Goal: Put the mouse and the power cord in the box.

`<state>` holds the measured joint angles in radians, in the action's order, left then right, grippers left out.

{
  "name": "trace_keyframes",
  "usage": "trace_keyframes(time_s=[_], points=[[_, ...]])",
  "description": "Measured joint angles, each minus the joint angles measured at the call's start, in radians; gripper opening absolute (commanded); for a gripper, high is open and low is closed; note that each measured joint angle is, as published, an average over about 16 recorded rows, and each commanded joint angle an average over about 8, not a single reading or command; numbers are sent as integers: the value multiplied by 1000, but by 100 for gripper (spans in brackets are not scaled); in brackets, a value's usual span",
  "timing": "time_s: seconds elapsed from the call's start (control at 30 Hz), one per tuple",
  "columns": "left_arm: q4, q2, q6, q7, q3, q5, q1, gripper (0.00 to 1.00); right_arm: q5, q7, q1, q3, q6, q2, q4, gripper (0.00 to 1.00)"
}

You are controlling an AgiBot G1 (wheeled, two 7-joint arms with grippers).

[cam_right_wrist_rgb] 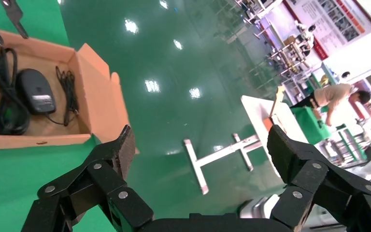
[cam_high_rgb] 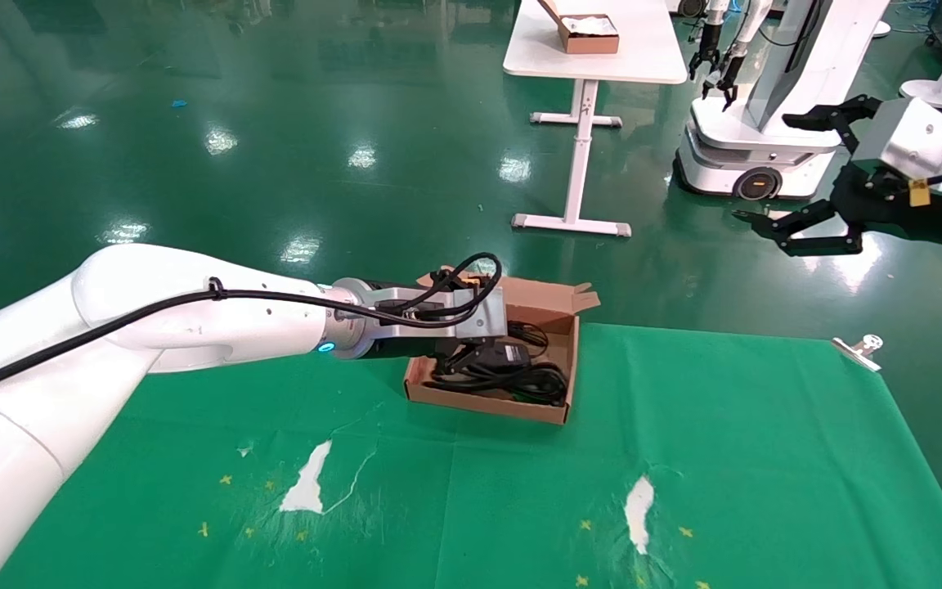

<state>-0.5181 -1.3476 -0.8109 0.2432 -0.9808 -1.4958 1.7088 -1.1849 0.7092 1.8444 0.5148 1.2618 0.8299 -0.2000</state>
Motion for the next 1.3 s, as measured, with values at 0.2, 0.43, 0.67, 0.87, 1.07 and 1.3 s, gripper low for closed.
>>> trace_keyframes(time_s=[0.2, 0.43, 0.67, 0.87, 1.07, 1.3], points=[[-50, 49, -46, -29, 49, 51, -42, 100, 36, -70, -61, -18, 16, -16, -85, 100], [-136, 132, -126, -80, 131, 139, -115, 100, 91, -179, -154, -47, 45, -42, -217, 100], [-229, 221, -208, -132, 215, 231, -192, 100, 146, -289, -248, -76, 74, -69, -349, 100], [-308, 297, -278, -176, 286, 310, -257, 100, 193, -382, -328, -100, 98, -92, -462, 100], [-387, 372, -348, -220, 358, 388, -322, 100, 241, -475, -408, -125, 123, -115, -575, 100], [-480, 462, -431, -272, 442, 481, -398, 100, 296, -585, -502, -153, 152, -142, -707, 100]])
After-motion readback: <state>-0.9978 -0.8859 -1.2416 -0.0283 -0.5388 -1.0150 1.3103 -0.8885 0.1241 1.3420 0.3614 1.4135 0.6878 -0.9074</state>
